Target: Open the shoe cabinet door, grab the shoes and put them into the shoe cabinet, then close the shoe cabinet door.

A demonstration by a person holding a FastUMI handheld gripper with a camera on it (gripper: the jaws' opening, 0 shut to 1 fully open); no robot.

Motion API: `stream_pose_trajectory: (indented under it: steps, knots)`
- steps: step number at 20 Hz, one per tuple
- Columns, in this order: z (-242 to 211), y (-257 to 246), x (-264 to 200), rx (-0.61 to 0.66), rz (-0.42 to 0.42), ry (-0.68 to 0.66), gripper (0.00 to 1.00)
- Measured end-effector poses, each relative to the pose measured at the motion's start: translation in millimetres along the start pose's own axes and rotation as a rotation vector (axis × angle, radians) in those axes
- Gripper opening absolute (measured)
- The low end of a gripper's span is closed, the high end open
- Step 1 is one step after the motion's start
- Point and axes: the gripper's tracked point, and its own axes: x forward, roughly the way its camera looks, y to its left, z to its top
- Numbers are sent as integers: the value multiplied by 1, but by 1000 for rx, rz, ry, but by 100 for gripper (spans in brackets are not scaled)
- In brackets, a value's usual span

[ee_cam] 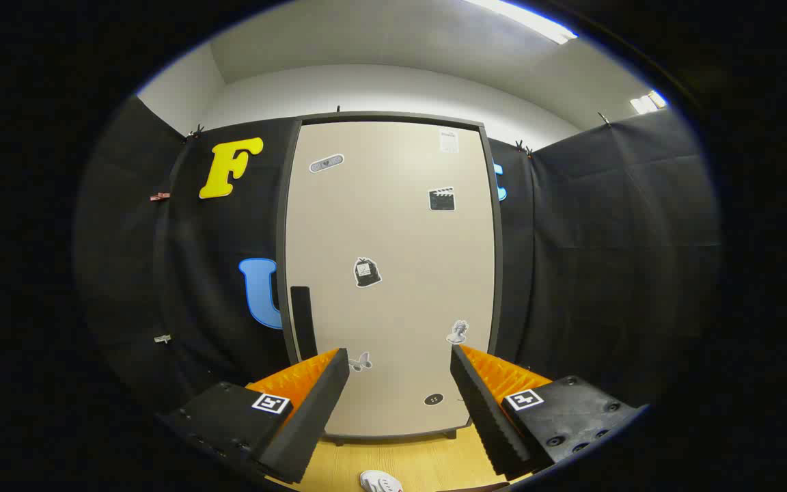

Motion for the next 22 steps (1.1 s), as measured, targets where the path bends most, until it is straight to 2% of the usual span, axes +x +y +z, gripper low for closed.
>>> stream_pose_trajectory:
  steps: [15, 22]
  knots:
    - [11, 15, -15, -14, 8, -22, 98]
    - [5, 45, 1, 7, 38, -19, 98]
